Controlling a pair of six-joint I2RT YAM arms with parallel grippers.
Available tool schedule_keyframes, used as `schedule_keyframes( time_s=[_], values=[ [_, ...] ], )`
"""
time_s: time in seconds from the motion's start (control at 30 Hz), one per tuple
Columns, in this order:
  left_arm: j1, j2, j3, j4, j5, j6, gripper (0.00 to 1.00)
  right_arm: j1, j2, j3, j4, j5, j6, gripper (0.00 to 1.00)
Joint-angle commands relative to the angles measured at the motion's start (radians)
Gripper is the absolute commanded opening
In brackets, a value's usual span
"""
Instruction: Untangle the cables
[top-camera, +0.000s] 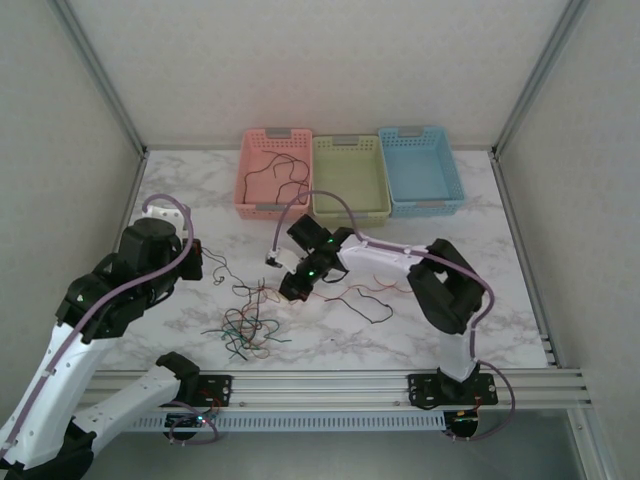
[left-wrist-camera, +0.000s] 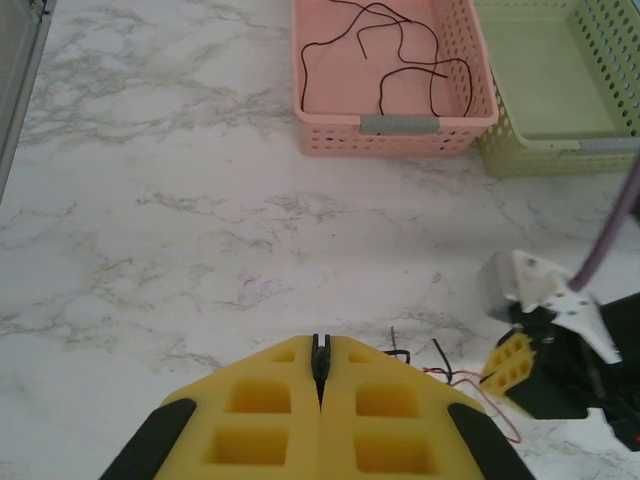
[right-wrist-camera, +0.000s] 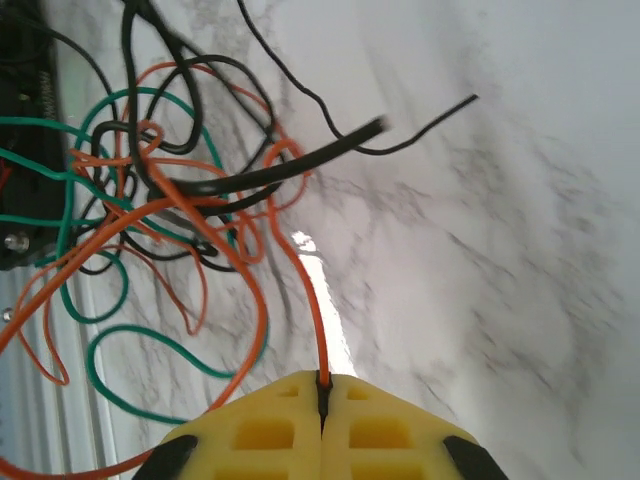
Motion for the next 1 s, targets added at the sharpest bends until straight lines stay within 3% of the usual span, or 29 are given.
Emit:
schedule_keyframes(
  time_s=[0.0, 0.37, 0.67, 0.83, 0.97],
  values=[
    [0.008, -0.016, 0.016, -0.029, -0.033, 0.02, 0.0, -0.064, -0.138, -0.051, 0.018, 0.163, 0.02, 0.0],
    [0.008, -0.023, 0.023, -0.045, -0.08, 0.038, 0.0, -0.215, -0.411, -0.146, 0.014, 0.341, 0.053, 0.0],
    [0.008, -0.043, 0.046, -0.086, -0.205, 0.038, 0.0, -0.269, -0.482, -0.133, -0.012, 0.411, 0.054, 0.0],
    [0.008, -0.081, 0.083, -0.116, -0.299, 0.047, 0.0, -0.377, -0.497, -0.157, -0.018, 0.563, 0.152, 0.0],
    [0.008, -0.108, 0.107, -0.128, -0.319, 0.057, 0.0, -0.437, -0.532, -0.215, 0.019, 0.553, 0.193, 0.0]
  ],
)
